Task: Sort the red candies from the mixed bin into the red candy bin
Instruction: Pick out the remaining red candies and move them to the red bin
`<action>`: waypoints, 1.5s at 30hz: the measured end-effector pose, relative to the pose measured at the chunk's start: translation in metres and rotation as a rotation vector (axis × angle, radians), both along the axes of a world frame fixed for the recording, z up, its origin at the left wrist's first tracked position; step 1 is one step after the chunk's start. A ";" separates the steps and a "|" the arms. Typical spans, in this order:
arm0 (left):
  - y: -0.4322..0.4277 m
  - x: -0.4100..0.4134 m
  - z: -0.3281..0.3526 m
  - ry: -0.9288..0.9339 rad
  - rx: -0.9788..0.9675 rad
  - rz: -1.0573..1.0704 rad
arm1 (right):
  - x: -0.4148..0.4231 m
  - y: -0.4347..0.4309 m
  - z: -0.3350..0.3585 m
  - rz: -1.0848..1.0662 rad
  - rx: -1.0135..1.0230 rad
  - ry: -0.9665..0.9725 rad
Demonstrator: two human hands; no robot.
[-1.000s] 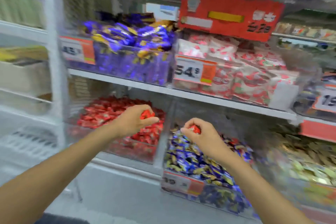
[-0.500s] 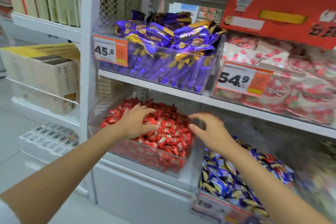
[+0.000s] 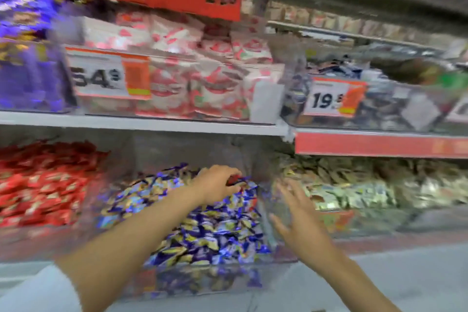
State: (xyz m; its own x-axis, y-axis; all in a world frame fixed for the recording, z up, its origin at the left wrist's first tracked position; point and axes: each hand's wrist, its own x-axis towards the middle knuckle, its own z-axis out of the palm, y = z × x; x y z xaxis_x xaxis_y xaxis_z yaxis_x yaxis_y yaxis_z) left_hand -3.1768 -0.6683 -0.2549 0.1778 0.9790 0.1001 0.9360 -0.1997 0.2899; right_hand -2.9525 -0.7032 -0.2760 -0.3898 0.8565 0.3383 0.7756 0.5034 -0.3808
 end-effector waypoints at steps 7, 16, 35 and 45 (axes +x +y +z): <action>0.059 0.020 -0.053 0.208 -0.223 -0.083 | 0.003 -0.006 0.007 0.060 -0.067 0.032; 0.018 -0.040 -0.026 0.244 -0.198 -0.108 | 0.006 -0.003 0.001 0.065 -0.109 0.096; -0.062 -0.098 0.033 0.040 -0.119 0.192 | -0.105 0.053 -0.008 0.110 -0.545 -0.026; -0.043 -0.093 0.023 0.062 -0.353 0.153 | -0.090 0.036 0.006 0.118 -0.452 0.245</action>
State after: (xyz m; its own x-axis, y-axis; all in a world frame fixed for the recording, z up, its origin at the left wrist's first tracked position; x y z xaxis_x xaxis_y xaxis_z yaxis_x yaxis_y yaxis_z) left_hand -3.2695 -0.7116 -0.2324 0.0226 0.9669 -0.2540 0.9652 0.0451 0.2576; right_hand -3.0429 -0.6673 -0.2700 -0.4481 0.8932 0.0388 0.5845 0.3255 -0.7433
